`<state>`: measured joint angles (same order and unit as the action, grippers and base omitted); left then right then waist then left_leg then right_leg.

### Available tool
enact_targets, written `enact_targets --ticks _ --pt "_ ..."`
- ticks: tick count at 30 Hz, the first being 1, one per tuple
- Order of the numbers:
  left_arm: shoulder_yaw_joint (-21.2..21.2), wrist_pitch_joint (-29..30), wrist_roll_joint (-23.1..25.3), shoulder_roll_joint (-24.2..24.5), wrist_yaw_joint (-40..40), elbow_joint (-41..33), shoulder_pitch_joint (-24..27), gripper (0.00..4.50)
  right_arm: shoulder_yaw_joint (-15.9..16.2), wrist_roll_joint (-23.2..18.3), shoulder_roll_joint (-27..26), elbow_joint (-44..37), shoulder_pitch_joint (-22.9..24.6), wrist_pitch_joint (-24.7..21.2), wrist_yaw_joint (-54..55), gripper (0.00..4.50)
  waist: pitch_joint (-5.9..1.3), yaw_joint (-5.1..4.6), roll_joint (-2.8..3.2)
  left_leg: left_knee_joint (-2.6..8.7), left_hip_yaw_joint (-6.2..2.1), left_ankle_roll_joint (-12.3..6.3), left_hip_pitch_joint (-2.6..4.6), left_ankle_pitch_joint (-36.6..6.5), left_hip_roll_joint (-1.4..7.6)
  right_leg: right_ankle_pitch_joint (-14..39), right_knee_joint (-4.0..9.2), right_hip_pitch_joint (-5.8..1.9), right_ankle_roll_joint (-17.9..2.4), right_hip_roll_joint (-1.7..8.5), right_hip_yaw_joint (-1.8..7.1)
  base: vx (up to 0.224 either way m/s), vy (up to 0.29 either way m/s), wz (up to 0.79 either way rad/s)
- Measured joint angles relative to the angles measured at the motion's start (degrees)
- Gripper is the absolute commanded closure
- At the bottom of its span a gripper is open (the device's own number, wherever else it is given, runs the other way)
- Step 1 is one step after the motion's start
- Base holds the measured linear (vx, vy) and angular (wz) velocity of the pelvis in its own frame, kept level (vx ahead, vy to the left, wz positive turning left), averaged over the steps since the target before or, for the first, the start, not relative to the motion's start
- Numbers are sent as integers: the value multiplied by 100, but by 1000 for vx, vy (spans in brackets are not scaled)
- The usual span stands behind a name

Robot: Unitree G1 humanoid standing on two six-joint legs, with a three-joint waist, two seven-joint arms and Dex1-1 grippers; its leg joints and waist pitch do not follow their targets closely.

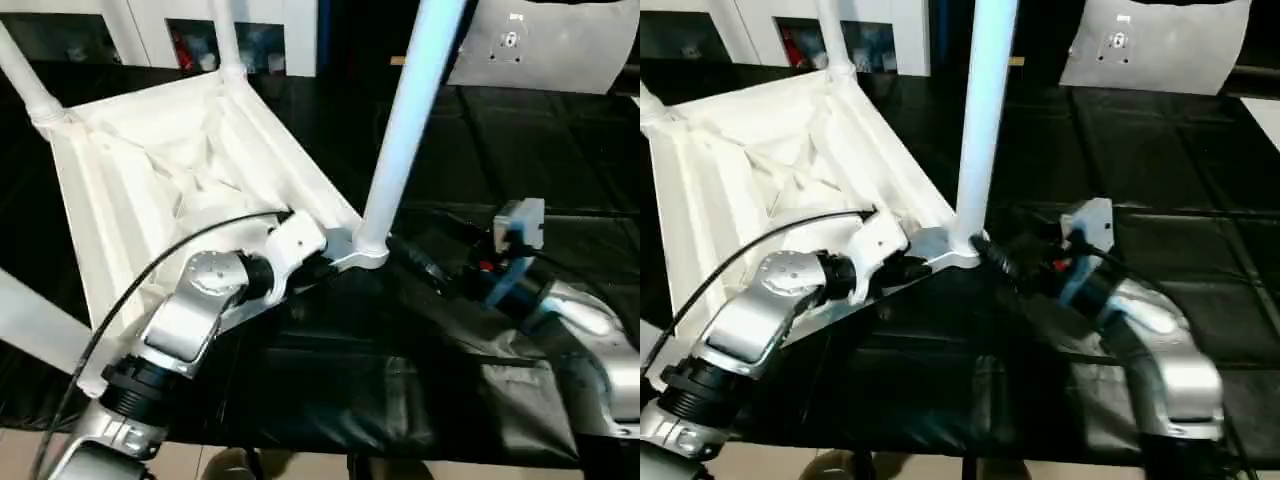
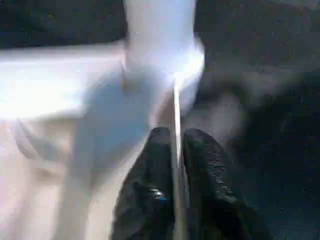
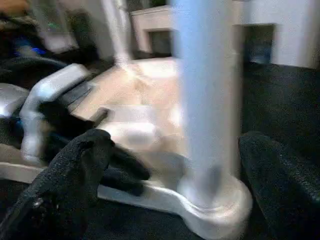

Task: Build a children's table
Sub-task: Rotate leg to tighten, then rotate table base

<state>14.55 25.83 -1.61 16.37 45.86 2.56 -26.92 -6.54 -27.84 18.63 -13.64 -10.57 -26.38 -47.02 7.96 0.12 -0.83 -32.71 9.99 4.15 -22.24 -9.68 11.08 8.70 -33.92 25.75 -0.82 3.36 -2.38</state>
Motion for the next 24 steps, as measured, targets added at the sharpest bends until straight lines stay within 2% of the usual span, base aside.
enact_targets --ticks 5,6,7,10,13,16,17,20,24 --pt "-179 8 -319 -363 -182 -558 363 347 172 -480 -237 -383 -171 -251 -20 0 13 2 -22 0 1 -13 -4 6 -1 0 9 0 0 2 1 0 0 0" --pt "-179 38 -367 -448 -234 -689 505 315 199 -572 -279 -393 -253 -307 -14 0 17 6 -30 0 1 -13 -6 6 -1 1 9 1 0 2 1 0 0 0" --pt "-176 49 -384 -480 -262 -771 588 315 209 -640 -300 -404 -315 -348 -5 0 21 11 -35 1 1 -13 -8 6 0 1 9 3 0 2 -1 0 0 0" --pt "-182 67 -470 -424 -357 -1158 932 301 204 -900 -338 -429 -487 -511 57 0 43 2 -78 4 1 3 -4 -3 0 7 7 3 10 1 0 0 0 0" --pt "-160 115 -525 -380 -424 -1432 1352 267 180 -1041 -414 -427 -628 -591 158 0 65 7 -117 4 0 5 -7 -3 3 7 12 4 12 -1 -2 0 0 0" --pt "-122 210 -547 -334 -537 -1943 1828 254 264 -792 -606 -308 -821 -461 439 0 79 5 -139 8 2 6 -9 -4 3 8 21 6 12 0 1 0 0 0" --pt "-115 240 -558 -336 -559 -2150 1993 228 300 -651 -658 -210 -895 -391 561 0 84 6 -149 12 2 6 -11 -4 2 8 25 6 12 0 0 0 0 0" --pt "-83 289 -657 -250 -624 -2728 2474 210 368 -327 -807 125 -1095 -156 991 0 91 10 -160 17 2 7 -12 -4 2 7 36 6 12 0 2 0 0 0" --pt "-118 449 -898 54 -593 -3280 3074 175 225 -43 -833 641 -1414 97 1545 0 97 26 -169 22 4 7 -15 -3 0 8 41 4 13 -1 5 0 0 0"
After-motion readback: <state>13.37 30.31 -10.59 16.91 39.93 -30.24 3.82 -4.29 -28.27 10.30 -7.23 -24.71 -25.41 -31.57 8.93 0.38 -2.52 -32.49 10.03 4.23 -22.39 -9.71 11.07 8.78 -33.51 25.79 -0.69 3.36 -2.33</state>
